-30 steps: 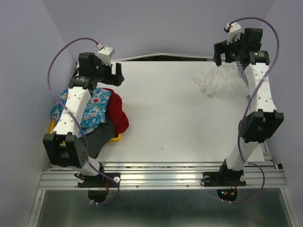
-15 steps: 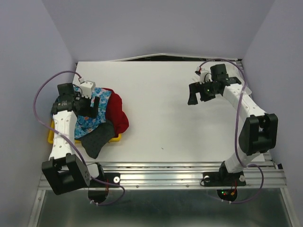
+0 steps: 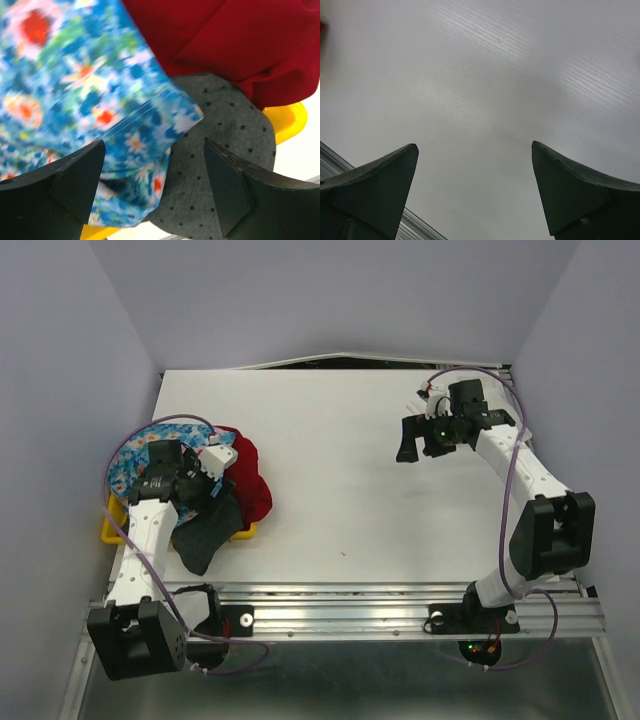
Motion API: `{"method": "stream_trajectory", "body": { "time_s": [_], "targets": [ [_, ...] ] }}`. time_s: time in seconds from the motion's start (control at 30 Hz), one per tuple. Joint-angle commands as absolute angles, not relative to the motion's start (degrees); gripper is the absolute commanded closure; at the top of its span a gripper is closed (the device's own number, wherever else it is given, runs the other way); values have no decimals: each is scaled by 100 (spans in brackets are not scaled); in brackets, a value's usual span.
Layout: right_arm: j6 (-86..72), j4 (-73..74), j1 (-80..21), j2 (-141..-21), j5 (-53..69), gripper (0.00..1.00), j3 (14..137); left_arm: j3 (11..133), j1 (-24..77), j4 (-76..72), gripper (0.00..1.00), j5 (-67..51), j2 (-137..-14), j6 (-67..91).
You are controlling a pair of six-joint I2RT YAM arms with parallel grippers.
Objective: Fold and stack the skirts
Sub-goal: Grab the skirt from the pile
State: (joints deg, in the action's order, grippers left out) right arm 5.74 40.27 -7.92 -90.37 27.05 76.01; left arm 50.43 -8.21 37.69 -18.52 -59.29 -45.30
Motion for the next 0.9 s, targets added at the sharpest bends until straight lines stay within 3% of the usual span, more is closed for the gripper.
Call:
{"method": "stream_trajectory", "body": {
  "time_s": [0.0, 0.17, 0.2, 0.27, 0.37, 0.57, 0.6, 0.87],
  "targets": [
    [510, 3823, -782, -8789, 2725, 0, 7585, 4922, -370, 3455, 9, -1644, -6161, -4782],
    [510, 3858, -782, -8763, 2681, 0, 7611, 5009, -193, 2892, 18, -1424, -6609, -4379],
    [527, 3867, -782, -8737, 2681, 0, 7620, 5062, -193, 2778, 27, -1398, -6679, -4307],
    [527, 3876, -782, -8719, 2681, 0, 7611, 5211, -193, 2681, 35, -1275, -6846, -4089],
    [571, 3876, -782, -8657, 2654, 0, 7585, 5387, -193, 2479, 63, -1108, -6786, -3947],
    [598, 3876, -782, -8587, 2724, 0, 7488, 6010, -193, 2741, 89, -1116, -6382, -3867],
    [589, 3867, -782, -8587, 2742, 0, 7480, 6125, -193, 2899, 100, -1134, -6355, -3832],
    [510, 3709, -782, -8622, 2892, 0, 7497, 8110, -88, 3181, 100, -2178, -6538, -3146]
  ]
}}
